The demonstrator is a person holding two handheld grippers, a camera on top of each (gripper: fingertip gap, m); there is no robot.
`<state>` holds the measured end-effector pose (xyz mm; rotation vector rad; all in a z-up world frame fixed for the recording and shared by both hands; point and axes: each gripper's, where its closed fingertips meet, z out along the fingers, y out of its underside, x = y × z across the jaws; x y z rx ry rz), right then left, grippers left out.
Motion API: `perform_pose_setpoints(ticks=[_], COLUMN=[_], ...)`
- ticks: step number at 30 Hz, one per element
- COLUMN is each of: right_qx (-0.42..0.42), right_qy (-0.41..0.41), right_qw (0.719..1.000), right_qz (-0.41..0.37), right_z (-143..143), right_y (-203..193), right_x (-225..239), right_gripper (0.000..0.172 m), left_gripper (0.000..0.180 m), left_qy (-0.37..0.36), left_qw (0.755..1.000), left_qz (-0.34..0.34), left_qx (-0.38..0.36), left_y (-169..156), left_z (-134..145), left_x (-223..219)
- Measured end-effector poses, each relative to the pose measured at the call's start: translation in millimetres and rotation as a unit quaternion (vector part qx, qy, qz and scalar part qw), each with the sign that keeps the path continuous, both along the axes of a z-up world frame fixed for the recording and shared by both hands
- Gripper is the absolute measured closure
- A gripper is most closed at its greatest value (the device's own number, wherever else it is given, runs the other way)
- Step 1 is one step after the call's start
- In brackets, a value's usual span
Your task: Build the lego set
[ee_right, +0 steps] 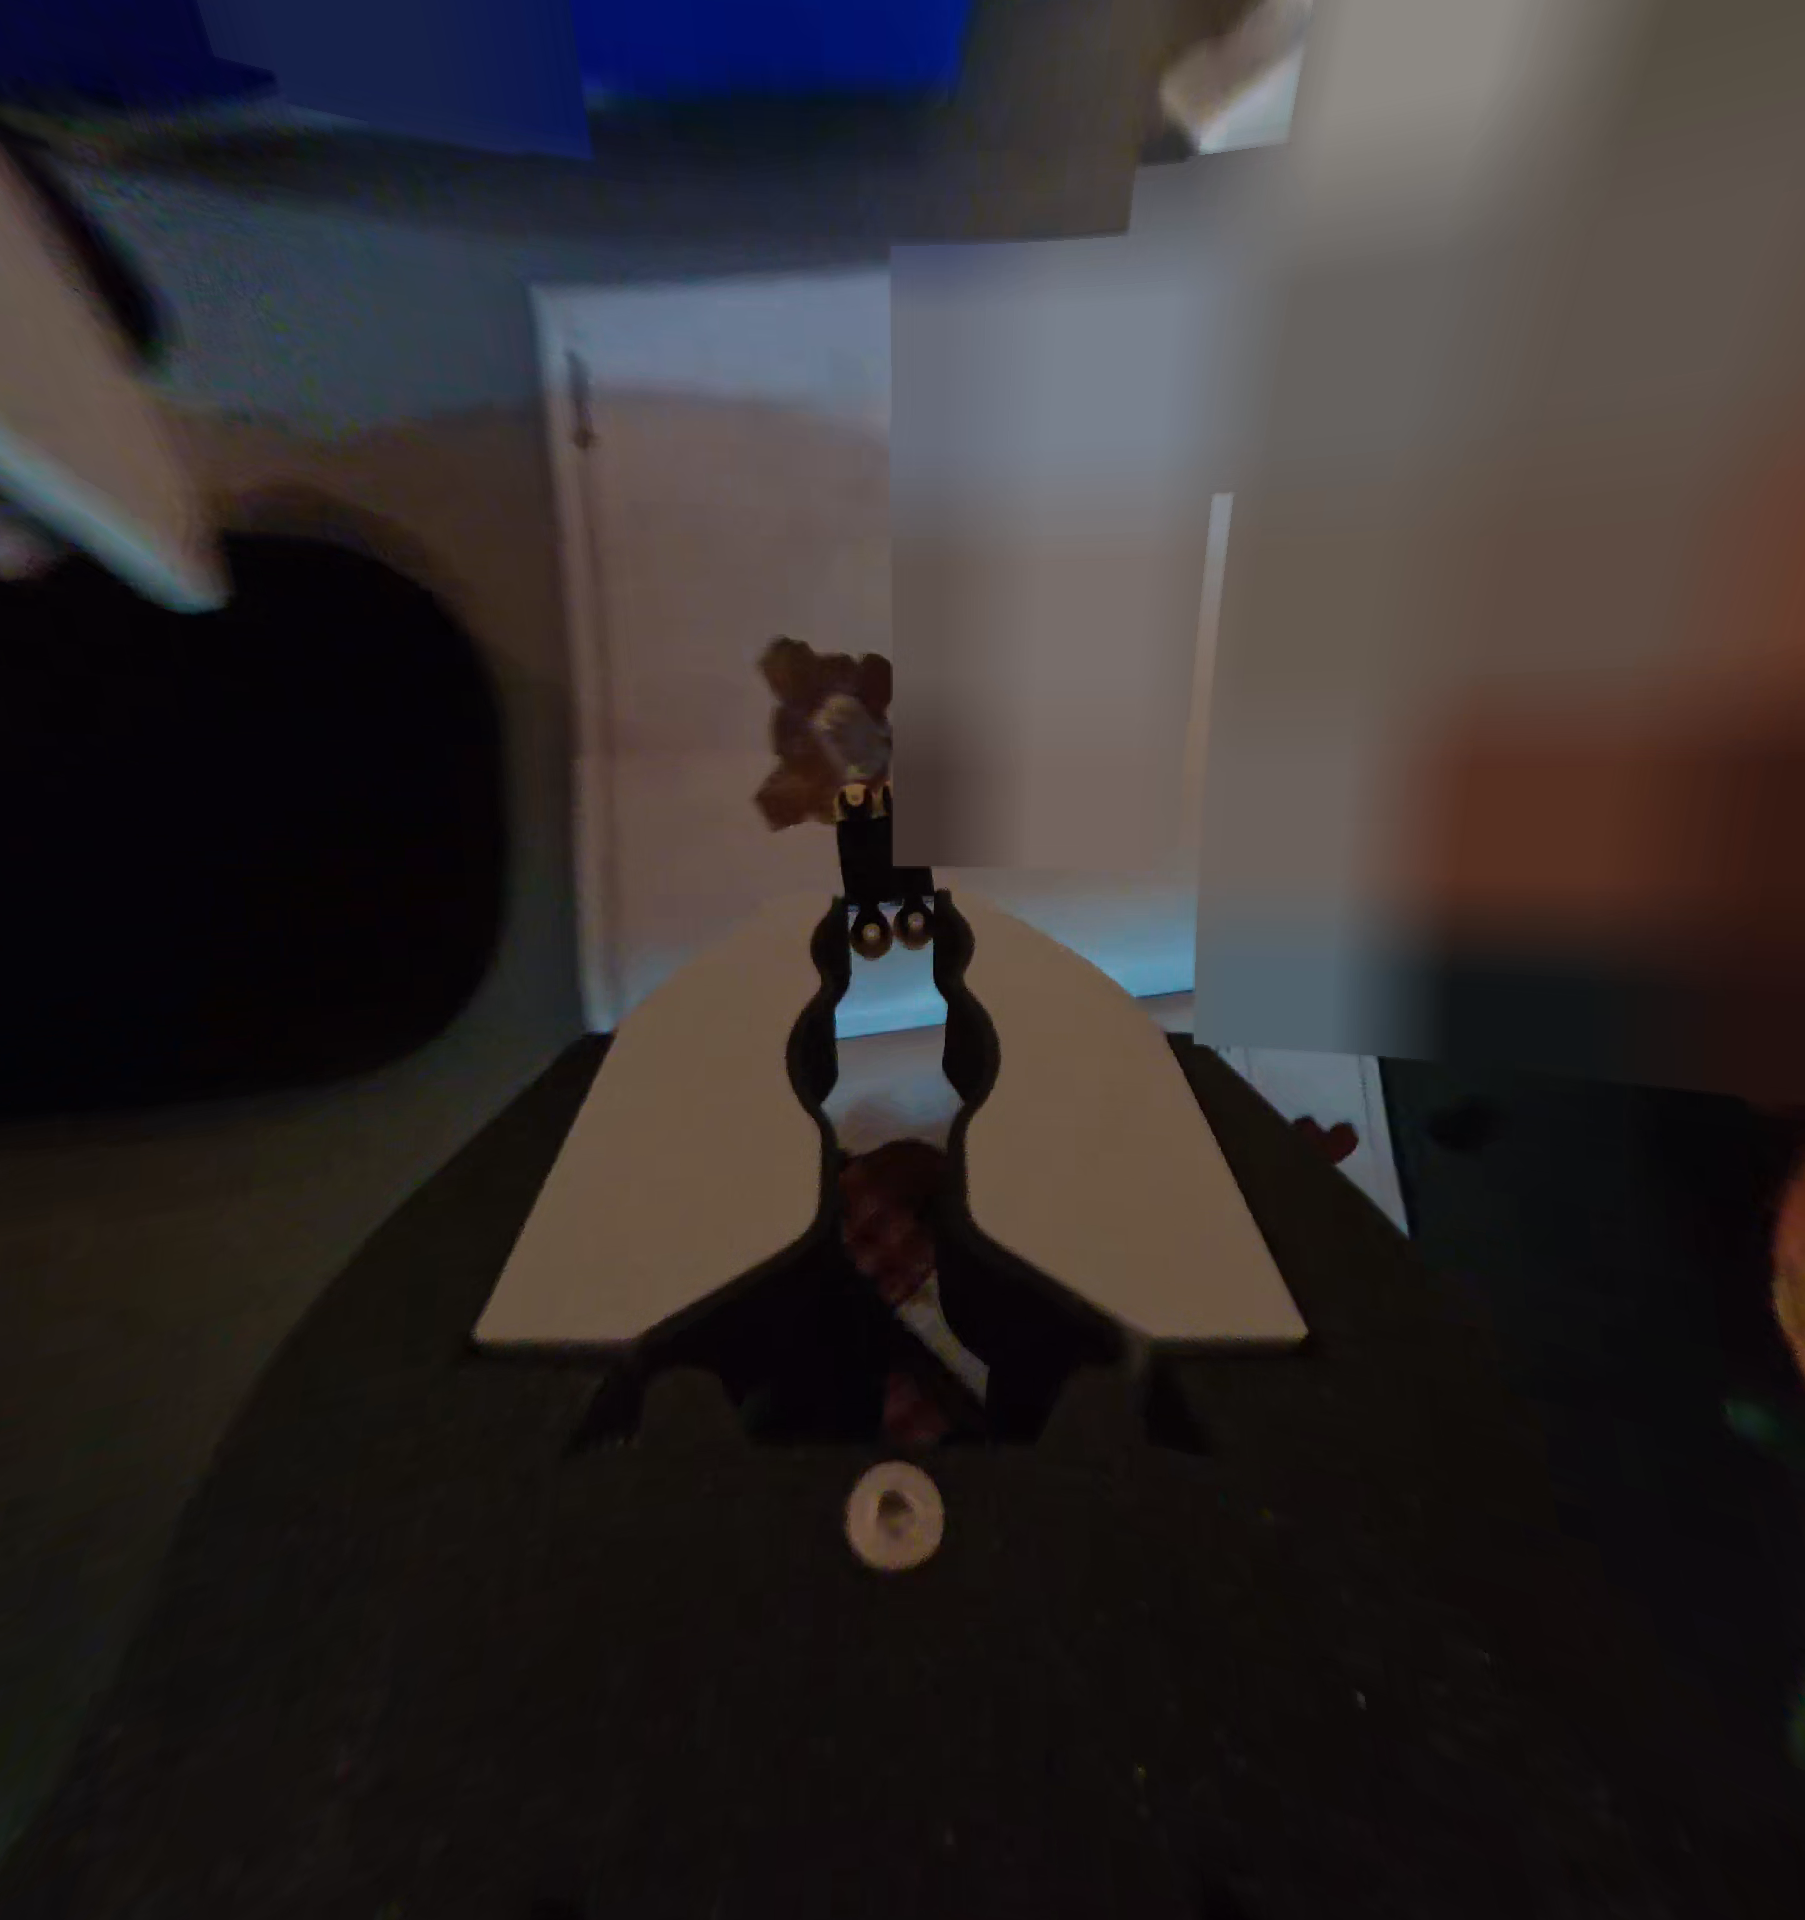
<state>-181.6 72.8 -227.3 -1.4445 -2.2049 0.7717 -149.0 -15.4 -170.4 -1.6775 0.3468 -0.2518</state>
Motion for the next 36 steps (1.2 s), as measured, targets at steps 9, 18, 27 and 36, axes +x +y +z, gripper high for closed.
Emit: perform_pose_setpoints(ticks=[9, 18, 27, 36], right_qx=[0.010, 0.023, 0.018, 0.028], right_qy=[-0.060, -0.077, -0.068, -0.042], right_qw=[0.998, 0.996, 0.996, 0.999], right_qz=[0.004, 0.030, 0.046, 0.022], right_z=[-29, -36, -35, -30], right_y=[5, 3, 2, 13], right_x=[-23, -36, -32, -31], right_gripper=[0.158, 0.154, 0.148, 0.153], left_gripper=[0.149, 0.149, 0.149, 0.149], left_qy=[0.002, -0.017, -0.025, -0.027], left_qw=[1.000, 0.999, 0.998, 0.997], left_qz=[-0.004, -0.035, -0.029, -0.031], left_qx=[-0.005, -0.032, -0.045, -0.063], left_y=[1, 3, 5, 7], left_z=[-15, -20, -23, -27], left_x=[-3, 1, -1, -1])
